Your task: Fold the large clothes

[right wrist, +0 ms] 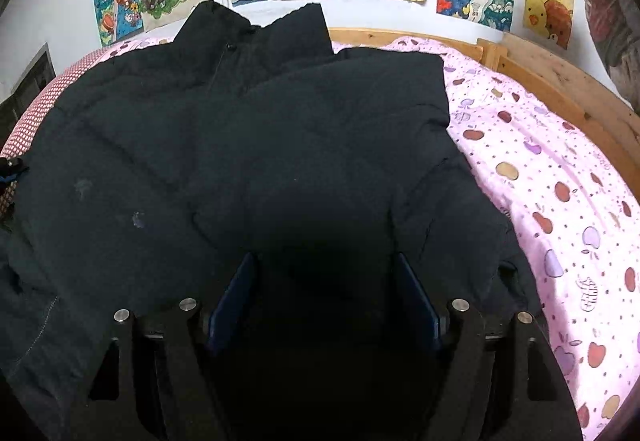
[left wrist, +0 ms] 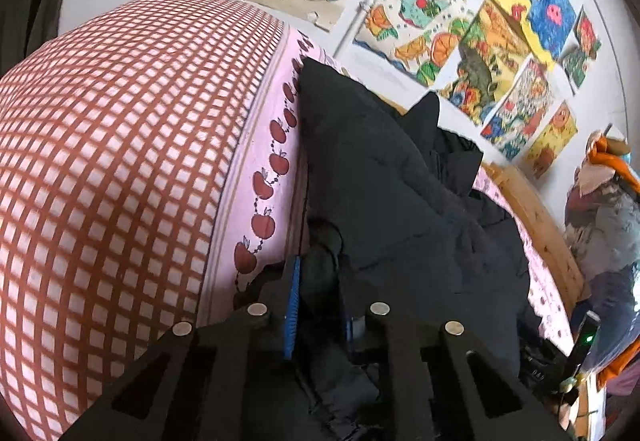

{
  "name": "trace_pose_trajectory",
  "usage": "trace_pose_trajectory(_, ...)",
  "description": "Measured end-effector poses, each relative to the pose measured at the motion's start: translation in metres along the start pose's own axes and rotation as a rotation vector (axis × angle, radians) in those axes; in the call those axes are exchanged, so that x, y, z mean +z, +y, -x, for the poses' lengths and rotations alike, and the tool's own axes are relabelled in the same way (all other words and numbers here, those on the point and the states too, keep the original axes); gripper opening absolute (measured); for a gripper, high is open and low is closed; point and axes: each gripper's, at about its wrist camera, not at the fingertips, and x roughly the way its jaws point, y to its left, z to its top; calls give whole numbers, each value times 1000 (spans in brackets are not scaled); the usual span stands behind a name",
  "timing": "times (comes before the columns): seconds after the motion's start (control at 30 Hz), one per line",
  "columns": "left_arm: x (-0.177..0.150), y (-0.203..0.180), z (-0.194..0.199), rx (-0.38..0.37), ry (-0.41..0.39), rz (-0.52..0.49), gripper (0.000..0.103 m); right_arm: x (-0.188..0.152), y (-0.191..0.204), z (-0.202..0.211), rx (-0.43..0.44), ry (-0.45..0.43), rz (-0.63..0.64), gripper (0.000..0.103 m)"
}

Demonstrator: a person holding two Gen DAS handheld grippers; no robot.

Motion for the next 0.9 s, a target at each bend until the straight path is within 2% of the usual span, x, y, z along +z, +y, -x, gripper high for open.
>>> trace_pose_trajectory(0.1, -6, 10, -6, 2, 14, 40, 15, -3, 1, -5, 8, 11, 6, 70)
trace_pose_trajectory(0.23, -11, 30, -10, -84, 10, 144, 14, -7, 0, -8, 17, 10, 9, 70)
trace_pose_trajectory(0.3, -17, 34, -9, -95, -6, 159, 13, -9, -2, -9, 28, 9, 3, 70)
trace_pose_trajectory(0.47, -27, 29, -5, -53, -24, 145, 13, -11, -5, -12, 31, 1, 7, 71)
trace_pose_trajectory(0.7, -25, 24, -19, 28, 27, 106, 14, -12, -4, -24, 19, 18, 21, 71)
trace_pose_trajectory(0.8, -24, 23, -19, 32, 23, 91, 16, -13, -2, -24, 11, 16, 24, 71)
trace_pose_trajectory(0.9, -21, 23, -15, 3, 19, 92, 19, -14, 1, -23, 1, 9, 29, 71)
